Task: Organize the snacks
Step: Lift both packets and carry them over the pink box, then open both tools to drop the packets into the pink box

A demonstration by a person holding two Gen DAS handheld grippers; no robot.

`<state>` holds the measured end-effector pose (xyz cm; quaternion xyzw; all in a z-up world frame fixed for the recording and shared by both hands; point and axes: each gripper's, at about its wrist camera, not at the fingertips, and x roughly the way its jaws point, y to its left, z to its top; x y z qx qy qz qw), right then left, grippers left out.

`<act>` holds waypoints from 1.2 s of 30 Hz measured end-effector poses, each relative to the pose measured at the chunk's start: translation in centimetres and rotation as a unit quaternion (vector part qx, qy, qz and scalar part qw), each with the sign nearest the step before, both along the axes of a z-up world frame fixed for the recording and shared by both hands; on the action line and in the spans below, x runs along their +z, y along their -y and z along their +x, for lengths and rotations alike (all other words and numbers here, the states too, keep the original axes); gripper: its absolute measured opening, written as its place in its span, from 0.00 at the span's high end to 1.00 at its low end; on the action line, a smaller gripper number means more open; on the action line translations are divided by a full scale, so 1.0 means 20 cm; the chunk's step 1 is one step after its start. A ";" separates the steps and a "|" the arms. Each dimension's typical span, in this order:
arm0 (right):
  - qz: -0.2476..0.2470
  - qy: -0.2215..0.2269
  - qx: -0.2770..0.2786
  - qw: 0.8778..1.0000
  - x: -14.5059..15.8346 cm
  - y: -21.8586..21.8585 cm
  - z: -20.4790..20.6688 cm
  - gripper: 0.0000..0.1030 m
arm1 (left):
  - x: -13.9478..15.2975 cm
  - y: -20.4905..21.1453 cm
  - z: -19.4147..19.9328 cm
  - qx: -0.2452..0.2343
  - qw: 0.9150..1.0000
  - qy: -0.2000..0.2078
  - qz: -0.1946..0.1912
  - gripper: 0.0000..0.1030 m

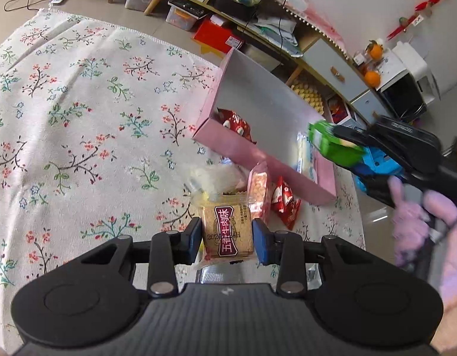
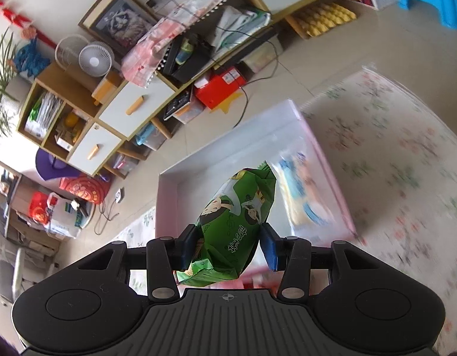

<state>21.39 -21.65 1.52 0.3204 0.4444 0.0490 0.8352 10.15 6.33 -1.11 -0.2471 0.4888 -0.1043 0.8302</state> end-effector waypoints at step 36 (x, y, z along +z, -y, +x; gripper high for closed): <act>-0.009 0.011 0.089 0.996 -0.19 -0.11 0.17 0.23 | 0.04 0.10 0.38 0.022 0.998 0.058 -0.011 0.67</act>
